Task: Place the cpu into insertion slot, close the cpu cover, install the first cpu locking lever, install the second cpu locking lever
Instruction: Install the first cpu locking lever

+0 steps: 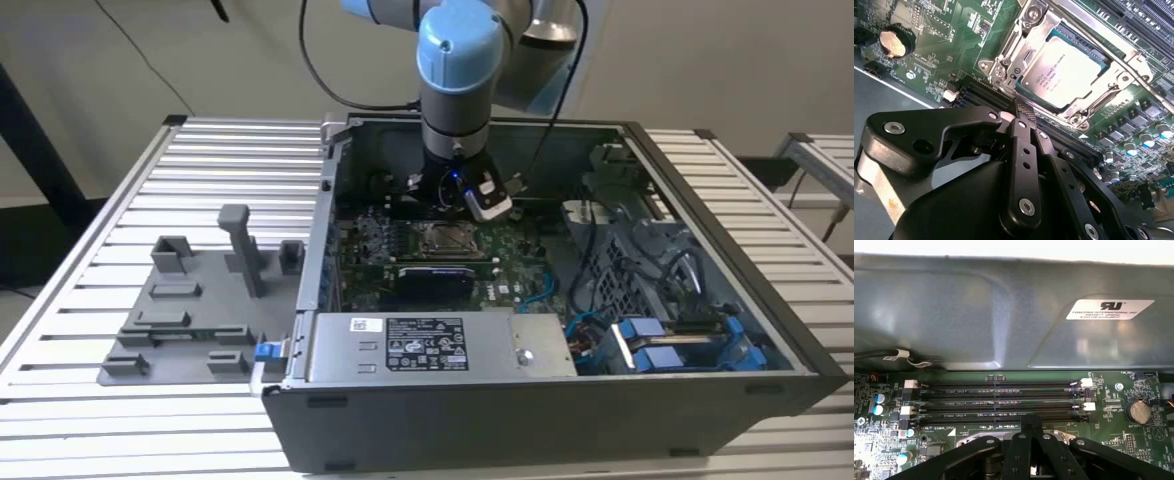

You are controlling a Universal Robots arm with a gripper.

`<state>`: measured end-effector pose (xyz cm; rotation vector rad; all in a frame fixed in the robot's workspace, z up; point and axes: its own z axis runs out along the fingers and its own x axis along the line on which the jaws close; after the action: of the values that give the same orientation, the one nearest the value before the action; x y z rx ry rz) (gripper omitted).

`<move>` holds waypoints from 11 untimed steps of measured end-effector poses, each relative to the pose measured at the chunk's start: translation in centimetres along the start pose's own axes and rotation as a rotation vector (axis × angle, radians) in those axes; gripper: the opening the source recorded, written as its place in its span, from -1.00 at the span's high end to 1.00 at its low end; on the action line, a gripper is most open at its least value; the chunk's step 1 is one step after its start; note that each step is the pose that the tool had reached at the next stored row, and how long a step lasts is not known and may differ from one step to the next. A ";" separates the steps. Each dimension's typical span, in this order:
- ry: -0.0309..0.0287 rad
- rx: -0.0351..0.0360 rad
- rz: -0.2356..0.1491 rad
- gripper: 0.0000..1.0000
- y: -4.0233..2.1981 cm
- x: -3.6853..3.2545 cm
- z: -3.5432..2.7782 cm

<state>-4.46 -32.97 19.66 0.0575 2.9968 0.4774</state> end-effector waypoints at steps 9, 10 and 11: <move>0.0002 -0.0026 0.000 0.79 -0.25 -0.08 -0.07; 0.0002 -0.0027 0.000 0.79 -0.25 -0.11 -0.06; 0.0001 -0.0029 0.000 0.79 -0.25 -0.14 -0.06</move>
<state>-4.33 -33.23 19.65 0.0578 2.9963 0.4818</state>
